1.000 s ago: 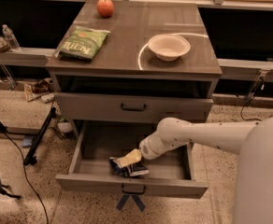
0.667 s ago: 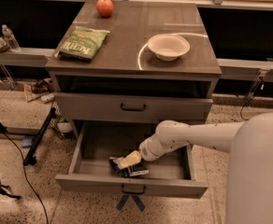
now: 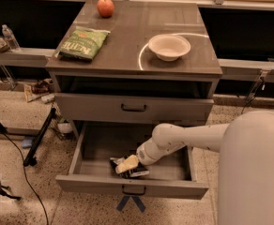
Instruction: Pick blue chip bag from middle drawer and place on counter
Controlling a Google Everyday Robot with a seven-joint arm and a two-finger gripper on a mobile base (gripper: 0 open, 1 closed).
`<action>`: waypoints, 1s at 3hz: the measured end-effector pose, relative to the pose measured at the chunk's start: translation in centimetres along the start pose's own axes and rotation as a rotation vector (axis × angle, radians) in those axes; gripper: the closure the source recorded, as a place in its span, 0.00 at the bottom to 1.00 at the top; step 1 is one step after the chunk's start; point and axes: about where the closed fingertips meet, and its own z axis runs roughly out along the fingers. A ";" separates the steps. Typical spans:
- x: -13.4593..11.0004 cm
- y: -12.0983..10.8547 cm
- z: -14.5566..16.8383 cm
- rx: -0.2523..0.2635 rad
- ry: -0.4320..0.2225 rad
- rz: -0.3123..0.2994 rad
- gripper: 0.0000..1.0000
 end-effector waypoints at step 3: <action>0.8 1.3 1.5 -0.069 0.046 -0.020 0.72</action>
Offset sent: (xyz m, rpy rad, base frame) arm -0.0134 0.0128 -0.0105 0.0384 0.0596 0.0530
